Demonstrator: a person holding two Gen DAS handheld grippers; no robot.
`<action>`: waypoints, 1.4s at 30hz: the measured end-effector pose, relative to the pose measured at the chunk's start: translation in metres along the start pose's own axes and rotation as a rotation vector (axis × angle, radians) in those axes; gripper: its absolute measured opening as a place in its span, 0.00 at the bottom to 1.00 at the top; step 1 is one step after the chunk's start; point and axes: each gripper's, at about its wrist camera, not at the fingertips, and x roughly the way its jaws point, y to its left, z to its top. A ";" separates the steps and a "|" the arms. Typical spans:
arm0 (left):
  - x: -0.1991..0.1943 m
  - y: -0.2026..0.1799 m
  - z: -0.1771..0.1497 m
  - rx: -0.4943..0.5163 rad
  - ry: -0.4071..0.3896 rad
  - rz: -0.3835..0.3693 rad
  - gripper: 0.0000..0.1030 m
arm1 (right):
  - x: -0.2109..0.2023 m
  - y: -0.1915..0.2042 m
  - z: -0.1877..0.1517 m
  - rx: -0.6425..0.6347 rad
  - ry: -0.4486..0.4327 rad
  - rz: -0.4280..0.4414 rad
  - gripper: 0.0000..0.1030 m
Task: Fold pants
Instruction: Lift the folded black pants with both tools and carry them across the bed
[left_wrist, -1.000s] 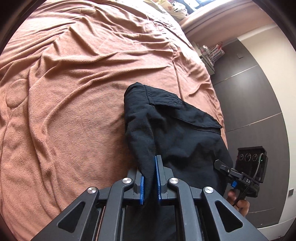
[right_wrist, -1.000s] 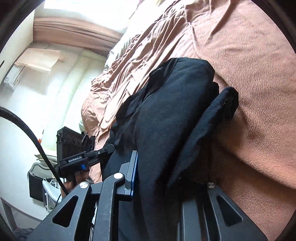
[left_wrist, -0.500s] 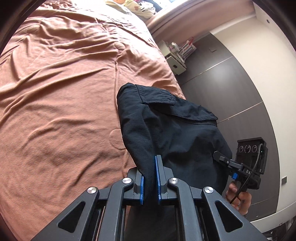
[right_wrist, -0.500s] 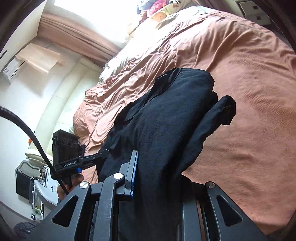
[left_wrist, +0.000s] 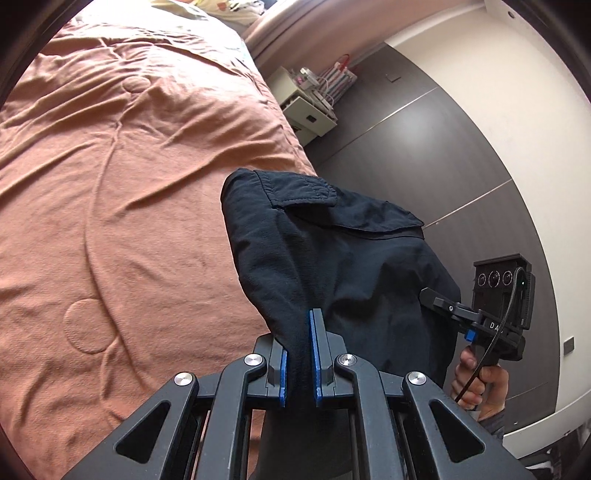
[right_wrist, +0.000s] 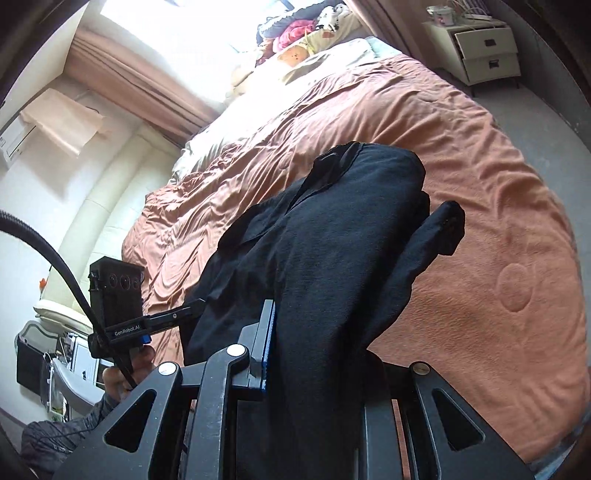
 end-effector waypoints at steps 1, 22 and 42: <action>0.008 -0.006 0.001 0.008 0.002 -0.004 0.10 | -0.009 -0.003 0.004 -0.003 -0.003 -0.007 0.16; 0.155 -0.031 -0.026 -0.082 0.135 0.015 0.43 | -0.084 -0.072 0.007 0.223 -0.037 -0.329 0.53; 0.170 -0.034 -0.118 -0.036 0.322 0.002 0.10 | -0.150 0.017 -0.170 0.242 -0.283 -0.500 0.64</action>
